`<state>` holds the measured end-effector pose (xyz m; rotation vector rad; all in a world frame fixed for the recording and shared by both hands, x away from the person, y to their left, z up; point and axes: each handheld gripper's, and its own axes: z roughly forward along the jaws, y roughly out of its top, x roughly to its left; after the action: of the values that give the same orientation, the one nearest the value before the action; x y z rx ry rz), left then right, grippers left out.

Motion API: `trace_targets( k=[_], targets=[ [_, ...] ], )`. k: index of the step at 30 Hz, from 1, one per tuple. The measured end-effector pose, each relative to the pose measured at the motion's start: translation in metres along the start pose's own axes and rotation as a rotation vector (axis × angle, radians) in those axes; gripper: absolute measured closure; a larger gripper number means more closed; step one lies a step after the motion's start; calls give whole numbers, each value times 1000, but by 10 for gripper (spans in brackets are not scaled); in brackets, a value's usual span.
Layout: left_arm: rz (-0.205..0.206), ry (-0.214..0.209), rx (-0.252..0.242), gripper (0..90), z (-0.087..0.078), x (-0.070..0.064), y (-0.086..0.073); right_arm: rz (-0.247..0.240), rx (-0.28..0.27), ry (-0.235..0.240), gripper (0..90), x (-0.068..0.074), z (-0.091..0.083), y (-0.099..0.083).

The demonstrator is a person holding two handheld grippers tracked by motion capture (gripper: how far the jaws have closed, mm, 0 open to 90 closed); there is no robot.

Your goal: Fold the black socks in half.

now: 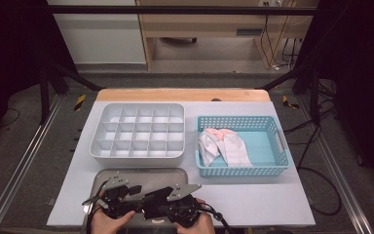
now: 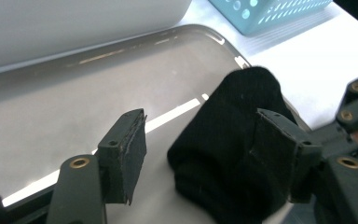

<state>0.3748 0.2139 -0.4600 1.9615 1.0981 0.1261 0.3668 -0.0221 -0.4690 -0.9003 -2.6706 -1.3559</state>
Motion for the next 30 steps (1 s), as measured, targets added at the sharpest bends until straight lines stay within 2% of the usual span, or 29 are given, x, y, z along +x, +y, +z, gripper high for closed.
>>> trace_targets(
  k=[3, 5, 8, 15, 18, 21, 23, 24, 28, 30],
  targets=[
    [-14, -9, 30, 293, 3, -1, -8, 4, 1, 4, 900, -1, 0, 0],
    [-34, -18, 30, 288, 4, 0, -12, 2, 6, 2, 900, 0, -1, 0],
    [-39, -39, 34, 280, 6, 1, -15, 10, 6, 18, 894, -2, -4, 0],
    [-6, -59, 33, 282, 12, -7, -17, 31, 44, 9, 900, -4, -7, -3],
    [5, -78, 40, 294, 14, -10, -17, 39, 45, 10, 900, -7, -11, -5],
    [4, -116, 56, 345, 18, -14, -16, 44, 34, 11, 898, -9, -13, -9],
    [3, -128, 64, 375, 19, -15, -15, 37, 34, 5, 897, -9, -13, -9],
    [-9, -142, 68, 394, 20, -15, -15, 32, 34, 0, 897, -8, -12, -9],
    [-14, -162, 69, 471, 20, -15, -15, 31, 29, 4, 891, -9, -13, -11],
    [-9, -155, 61, 559, 18, -18, -14, 28, 19, 13, 856, -10, -14, -11]
  ],
)
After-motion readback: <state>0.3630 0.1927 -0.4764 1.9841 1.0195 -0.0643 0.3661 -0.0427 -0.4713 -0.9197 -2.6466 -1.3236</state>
